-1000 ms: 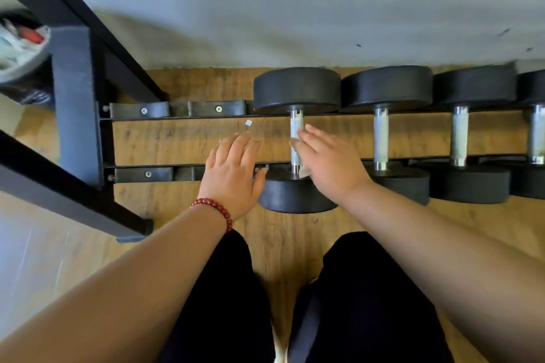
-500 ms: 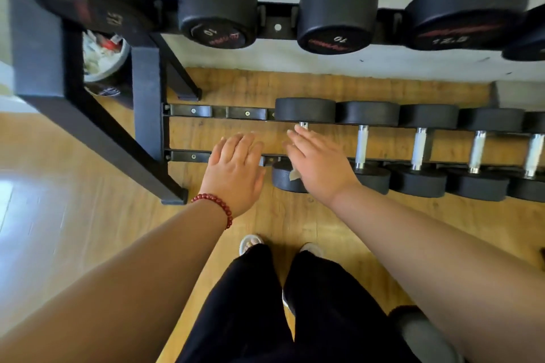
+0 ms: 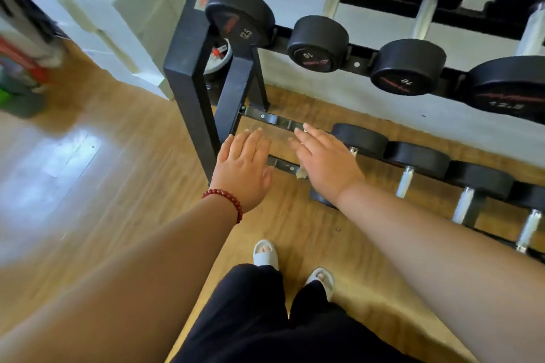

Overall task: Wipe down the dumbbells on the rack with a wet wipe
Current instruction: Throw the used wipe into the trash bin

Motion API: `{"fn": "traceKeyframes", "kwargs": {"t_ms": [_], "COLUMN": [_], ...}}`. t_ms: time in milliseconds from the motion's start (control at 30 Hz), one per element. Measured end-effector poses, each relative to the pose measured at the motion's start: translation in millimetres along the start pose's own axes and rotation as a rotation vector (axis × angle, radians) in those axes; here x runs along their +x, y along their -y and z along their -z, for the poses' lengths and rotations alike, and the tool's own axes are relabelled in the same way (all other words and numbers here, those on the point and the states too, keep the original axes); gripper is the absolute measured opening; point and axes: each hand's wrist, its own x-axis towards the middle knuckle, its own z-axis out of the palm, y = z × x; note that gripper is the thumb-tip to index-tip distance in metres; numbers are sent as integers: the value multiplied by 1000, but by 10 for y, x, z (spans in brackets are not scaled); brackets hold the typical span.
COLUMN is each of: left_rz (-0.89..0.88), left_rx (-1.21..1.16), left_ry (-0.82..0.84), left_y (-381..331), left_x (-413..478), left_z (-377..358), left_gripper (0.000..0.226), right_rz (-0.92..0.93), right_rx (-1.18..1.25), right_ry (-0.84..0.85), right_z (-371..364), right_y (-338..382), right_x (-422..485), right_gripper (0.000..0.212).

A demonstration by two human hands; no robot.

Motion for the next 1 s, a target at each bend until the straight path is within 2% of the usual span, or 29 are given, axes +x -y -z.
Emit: {"fn": "traceKeyframes", "kwargs": {"t_ms": [300, 467, 700, 833, 1000], "left_rz": [180, 222, 242, 263, 276], "left_rx": [-19, 22, 109, 106, 100], "left_ry": [-12, 31, 72, 91, 73], "left_y": [773, 1709, 3198, 3808, 4351], "left_x": [-458, -684, -1007, -1048, -806], "left_z": [212, 322, 537, 572, 519], "left_gripper": [59, 60, 62, 61, 62], "right_rz": [150, 157, 145, 167, 169], "right_rx": [-60, -63, -20, 5, 24], "right_ry": [85, 122, 39, 35, 67], "right_z": [151, 45, -282, -366, -489], "right_y": [897, 1677, 2782, 3177, 3346], "right_x": [563, 1125, 2007, 2468, 3026], "right_gripper": [46, 52, 48, 54, 51]}}
